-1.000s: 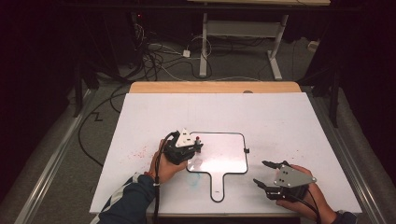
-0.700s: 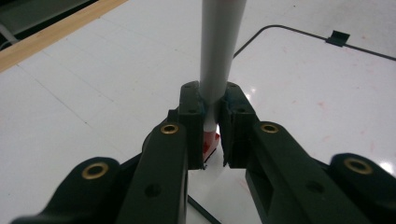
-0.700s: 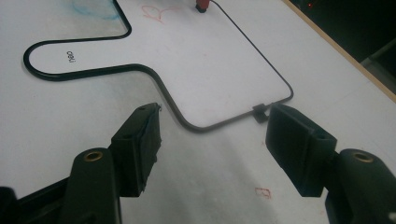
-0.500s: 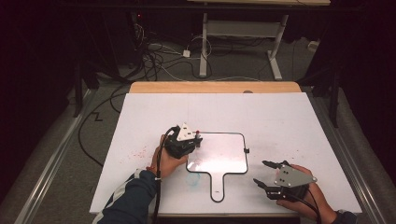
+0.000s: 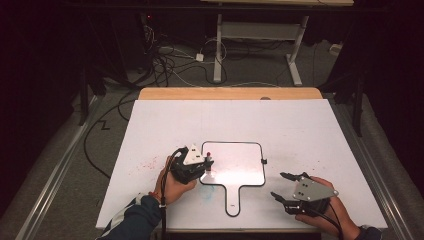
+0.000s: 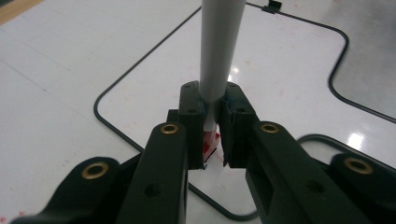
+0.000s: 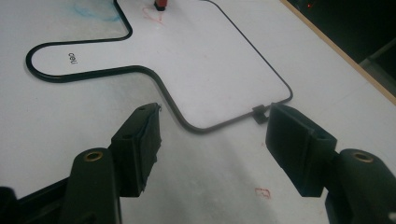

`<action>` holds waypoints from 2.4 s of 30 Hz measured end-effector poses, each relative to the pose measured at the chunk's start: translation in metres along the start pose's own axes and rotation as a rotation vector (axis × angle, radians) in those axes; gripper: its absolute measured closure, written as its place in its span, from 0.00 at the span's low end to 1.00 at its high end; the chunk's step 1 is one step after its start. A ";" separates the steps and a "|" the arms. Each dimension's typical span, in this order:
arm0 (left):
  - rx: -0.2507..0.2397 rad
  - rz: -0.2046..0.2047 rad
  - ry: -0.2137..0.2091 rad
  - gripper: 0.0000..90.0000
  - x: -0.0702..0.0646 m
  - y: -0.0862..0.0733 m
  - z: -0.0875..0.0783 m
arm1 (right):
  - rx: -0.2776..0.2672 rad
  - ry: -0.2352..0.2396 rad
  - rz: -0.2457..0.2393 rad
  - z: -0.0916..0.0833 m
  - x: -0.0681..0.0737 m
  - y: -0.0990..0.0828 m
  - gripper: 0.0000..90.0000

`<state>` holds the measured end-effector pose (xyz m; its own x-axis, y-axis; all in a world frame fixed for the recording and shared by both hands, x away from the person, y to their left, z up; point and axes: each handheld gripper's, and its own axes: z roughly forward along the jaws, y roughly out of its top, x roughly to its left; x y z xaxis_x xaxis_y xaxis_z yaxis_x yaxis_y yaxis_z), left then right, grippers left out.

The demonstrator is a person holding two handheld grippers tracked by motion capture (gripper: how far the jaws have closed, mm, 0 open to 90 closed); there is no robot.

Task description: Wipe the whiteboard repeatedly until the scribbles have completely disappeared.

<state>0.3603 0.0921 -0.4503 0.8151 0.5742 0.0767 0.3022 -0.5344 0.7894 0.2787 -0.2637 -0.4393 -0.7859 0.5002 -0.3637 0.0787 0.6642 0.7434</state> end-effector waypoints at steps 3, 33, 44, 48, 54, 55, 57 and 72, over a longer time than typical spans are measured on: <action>-0.016 -0.016 0.013 0.88 0.009 0.003 0.008 | 0.000 0.002 -0.002 0.001 0.000 0.000 0.41; -0.051 -0.038 -0.045 0.87 -0.008 -0.005 0.002 | -0.003 0.006 -0.005 0.001 0.000 0.001 0.40; -0.064 -0.030 -0.086 0.88 -0.019 -0.001 0.008 | -0.002 -0.001 0.000 -0.001 -0.001 -0.001 0.41; -0.057 0.021 -0.121 0.88 -0.034 -0.002 0.004 | -0.002 -0.002 -0.003 -0.002 0.000 -0.001 0.41; -0.087 0.037 -0.146 0.88 -0.025 -0.001 0.010 | -0.001 0.000 -0.004 -0.001 0.000 0.000 0.40; -0.084 0.033 -0.135 0.87 -0.023 0.000 0.012 | 0.001 0.000 -0.005 0.000 0.001 0.000 0.40; -0.085 0.032 -0.111 0.88 -0.015 0.000 0.014 | 0.001 0.004 -0.006 0.000 0.001 0.000 0.40; -0.061 0.035 -0.136 0.88 -0.018 -0.008 0.000 | 0.001 -0.001 -0.003 -0.001 0.000 -0.001 0.40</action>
<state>0.3437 0.0859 -0.4582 0.8853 0.4643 0.0245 0.2454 -0.5115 0.8235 0.2778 -0.2654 -0.4394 -0.7855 0.4984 -0.3668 0.0765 0.6664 0.7416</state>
